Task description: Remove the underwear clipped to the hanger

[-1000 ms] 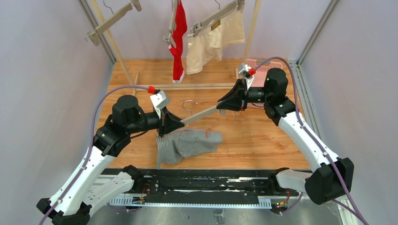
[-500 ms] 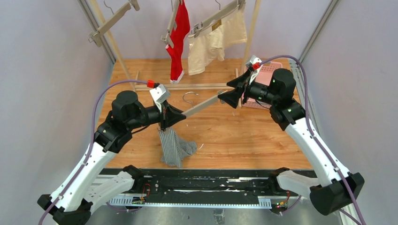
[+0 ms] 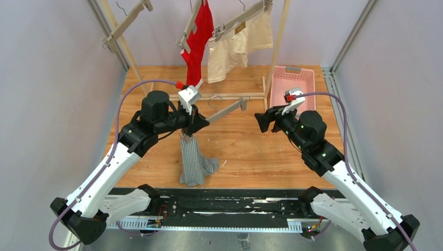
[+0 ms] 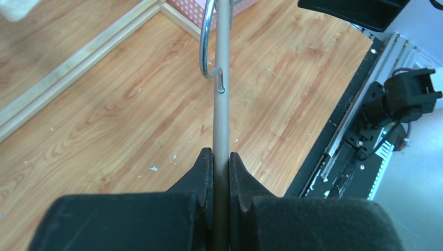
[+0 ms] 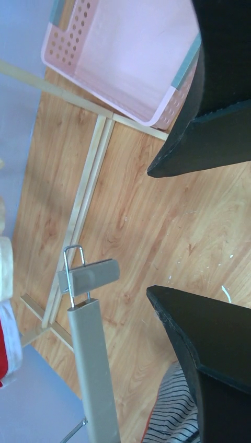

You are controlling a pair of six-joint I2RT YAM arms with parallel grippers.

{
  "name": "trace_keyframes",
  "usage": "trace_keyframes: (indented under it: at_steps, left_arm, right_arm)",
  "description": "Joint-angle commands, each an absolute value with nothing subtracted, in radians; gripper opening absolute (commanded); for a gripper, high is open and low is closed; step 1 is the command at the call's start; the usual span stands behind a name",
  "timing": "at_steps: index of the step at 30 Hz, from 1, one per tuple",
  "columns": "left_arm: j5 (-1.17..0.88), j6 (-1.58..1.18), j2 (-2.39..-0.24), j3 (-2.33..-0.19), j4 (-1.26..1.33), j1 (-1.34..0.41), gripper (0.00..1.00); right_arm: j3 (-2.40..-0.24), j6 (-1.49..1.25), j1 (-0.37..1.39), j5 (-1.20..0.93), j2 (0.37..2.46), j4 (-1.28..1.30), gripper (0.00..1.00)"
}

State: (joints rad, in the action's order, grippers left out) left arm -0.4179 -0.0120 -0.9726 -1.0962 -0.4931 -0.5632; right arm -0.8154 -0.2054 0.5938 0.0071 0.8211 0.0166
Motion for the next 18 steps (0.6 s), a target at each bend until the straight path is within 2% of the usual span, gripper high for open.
trace_keyframes:
  at_steps: [1,9,13,18]
  left_arm:
    - [-0.37,0.012,-1.001,-1.171,-0.459,-0.571,0.0]
    - [-0.292,-0.017,-0.967,-1.149,-0.394,-0.572,0.0]
    - [-0.313,-0.046,-0.953,-1.13,-0.349,-0.574,0.0]
    - [-0.337,-0.061,-0.945,-1.115,-0.31,-0.575,0.0]
  right_arm:
    - [-0.807,-0.227,0.62,0.136,0.799,-0.03,0.78]
    - [-0.826,-0.211,0.62,0.021,0.871,-0.021,0.77]
    - [-0.881,-0.209,0.62,-0.045,0.918,-0.013,0.72]
    - [-0.9,-0.227,0.62,-0.133,0.951,-0.047,0.72]
